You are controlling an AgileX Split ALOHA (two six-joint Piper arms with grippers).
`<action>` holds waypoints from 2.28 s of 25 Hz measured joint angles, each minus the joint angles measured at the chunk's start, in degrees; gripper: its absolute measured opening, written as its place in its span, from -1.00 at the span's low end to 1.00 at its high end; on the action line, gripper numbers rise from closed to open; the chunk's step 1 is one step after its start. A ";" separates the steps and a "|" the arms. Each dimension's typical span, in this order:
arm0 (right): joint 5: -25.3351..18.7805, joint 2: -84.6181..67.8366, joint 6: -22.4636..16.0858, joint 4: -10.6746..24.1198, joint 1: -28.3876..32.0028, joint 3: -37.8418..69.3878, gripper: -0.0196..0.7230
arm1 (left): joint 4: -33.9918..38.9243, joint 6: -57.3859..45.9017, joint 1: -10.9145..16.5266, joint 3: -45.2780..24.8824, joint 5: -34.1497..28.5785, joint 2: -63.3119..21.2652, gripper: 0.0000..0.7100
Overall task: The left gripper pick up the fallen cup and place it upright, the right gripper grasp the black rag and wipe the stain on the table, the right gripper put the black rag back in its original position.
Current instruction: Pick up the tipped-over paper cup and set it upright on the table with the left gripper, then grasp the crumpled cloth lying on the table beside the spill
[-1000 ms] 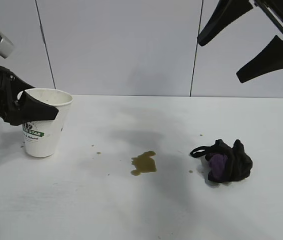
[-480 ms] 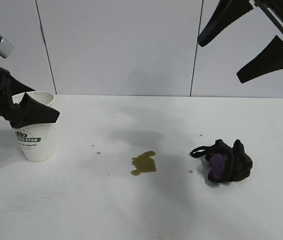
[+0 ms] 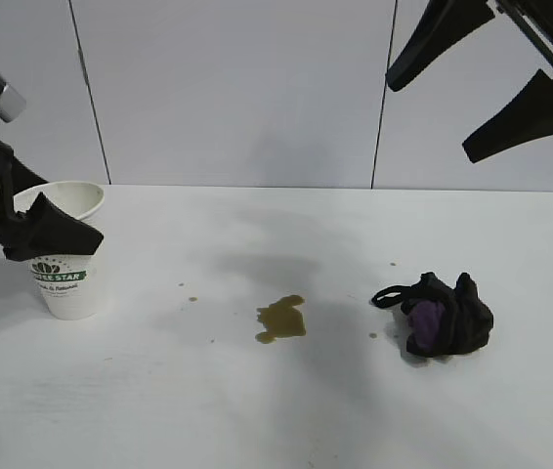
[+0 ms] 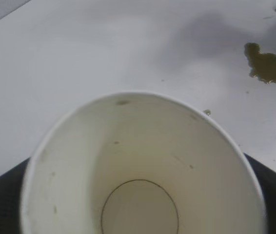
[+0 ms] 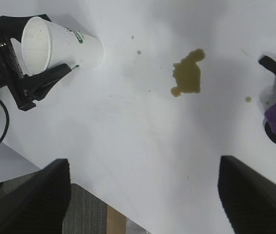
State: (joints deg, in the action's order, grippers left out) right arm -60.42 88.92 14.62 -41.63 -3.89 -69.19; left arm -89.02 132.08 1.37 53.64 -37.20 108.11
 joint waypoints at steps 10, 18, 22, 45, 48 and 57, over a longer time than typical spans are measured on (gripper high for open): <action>0.06 0.00 0.00 0.01 0.00 0.00 0.58 | 13.78 -11.18 0.00 -0.17 3.01 -2.87 0.95; 0.06 0.00 0.00 0.01 0.00 0.00 0.58 | 30.93 -29.77 0.00 -0.17 4.23 -2.91 0.95; 0.06 0.00 0.00 0.01 0.00 0.00 0.58 | 47.68 -48.46 0.00 -0.17 5.19 -5.32 0.95; -0.86 0.00 0.00 1.99 0.00 0.00 0.58 | 78.24 -125.61 13.70 11.54 4.32 -71.93 0.94; -1.11 0.00 0.00 1.99 0.00 0.00 0.58 | 78.24 -125.53 13.70 11.82 -0.22 -81.65 0.94; -1.11 0.00 0.00 1.99 0.00 0.00 0.58 | 79.34 -123.36 13.70 7.90 -26.27 -99.23 0.94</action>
State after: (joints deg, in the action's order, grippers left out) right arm -61.54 88.92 14.62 -39.64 -3.89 -69.19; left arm -9.69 8.72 15.07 61.55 -63.47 8.88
